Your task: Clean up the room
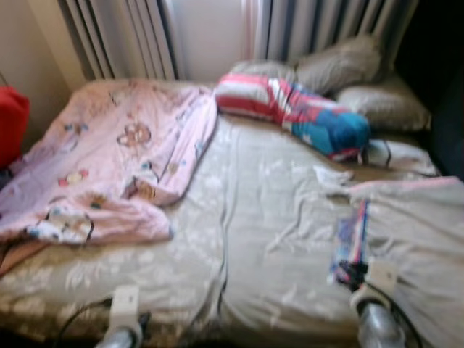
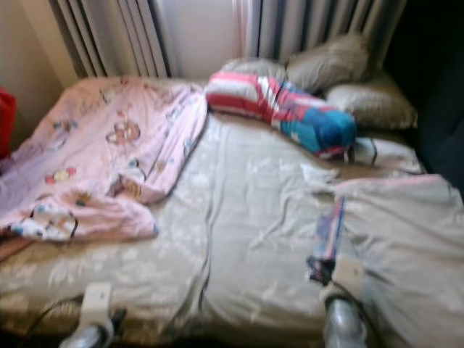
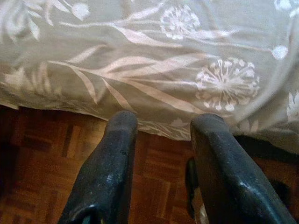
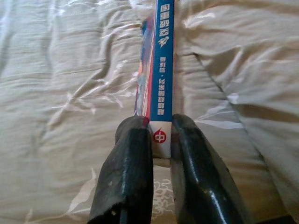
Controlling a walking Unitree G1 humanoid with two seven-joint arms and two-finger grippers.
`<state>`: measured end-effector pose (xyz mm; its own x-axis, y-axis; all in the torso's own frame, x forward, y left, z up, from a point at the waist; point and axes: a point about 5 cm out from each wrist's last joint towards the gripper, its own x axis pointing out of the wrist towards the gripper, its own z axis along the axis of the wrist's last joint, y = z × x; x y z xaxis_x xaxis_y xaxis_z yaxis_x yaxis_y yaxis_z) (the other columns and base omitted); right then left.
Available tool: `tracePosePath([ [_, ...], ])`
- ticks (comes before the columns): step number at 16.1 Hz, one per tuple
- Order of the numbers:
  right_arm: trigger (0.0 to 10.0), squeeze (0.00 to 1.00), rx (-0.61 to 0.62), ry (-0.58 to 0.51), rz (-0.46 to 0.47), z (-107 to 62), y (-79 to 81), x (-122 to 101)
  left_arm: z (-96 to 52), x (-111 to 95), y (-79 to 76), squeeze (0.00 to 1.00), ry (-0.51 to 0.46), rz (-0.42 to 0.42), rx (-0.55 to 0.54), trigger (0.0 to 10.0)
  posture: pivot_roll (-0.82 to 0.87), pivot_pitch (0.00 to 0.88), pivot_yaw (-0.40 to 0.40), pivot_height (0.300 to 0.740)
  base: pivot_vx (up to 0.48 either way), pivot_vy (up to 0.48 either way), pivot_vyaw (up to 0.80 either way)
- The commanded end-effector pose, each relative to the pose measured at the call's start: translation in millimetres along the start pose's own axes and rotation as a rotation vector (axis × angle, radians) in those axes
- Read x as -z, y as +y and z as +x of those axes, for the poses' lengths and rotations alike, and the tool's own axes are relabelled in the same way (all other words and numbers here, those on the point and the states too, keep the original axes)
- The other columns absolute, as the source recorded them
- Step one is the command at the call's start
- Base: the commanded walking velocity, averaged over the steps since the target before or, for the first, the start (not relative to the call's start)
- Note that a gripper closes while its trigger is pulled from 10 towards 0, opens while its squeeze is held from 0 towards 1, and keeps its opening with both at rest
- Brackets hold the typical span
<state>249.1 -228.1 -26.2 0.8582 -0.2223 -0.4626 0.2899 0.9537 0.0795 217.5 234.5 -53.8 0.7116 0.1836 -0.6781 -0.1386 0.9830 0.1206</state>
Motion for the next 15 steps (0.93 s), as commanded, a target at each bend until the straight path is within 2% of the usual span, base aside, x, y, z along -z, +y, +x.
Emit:
tracePosePath([
  [1,10.0,0.00,0.005,-0.037,-0.009,1.7,-3.7,-8.0,-0.3,3.0,-5.2,0.00,0.014,0.001,0.011,10.0,0.08,0.020,0.002,0.740,0.000,-0.251,0.00],
  [13,10.0,0.00,0.005,-0.037,-0.009,1.7,-3.7,-7.9,-0.3,3.1,-5.3,0.00,0.014,0.002,0.011,10.0,0.08,0.021,0.002,0.740,0.000,-0.251,0.00],
  [15,10.0,0.00,0.002,-0.038,-0.013,1.8,-4.4,-8.4,-0.3,2.9,-7.5,0.00,0.009,-0.005,0.021,10.0,0.08,0.021,0.001,0.740,0.000,0.000,0.00],
])
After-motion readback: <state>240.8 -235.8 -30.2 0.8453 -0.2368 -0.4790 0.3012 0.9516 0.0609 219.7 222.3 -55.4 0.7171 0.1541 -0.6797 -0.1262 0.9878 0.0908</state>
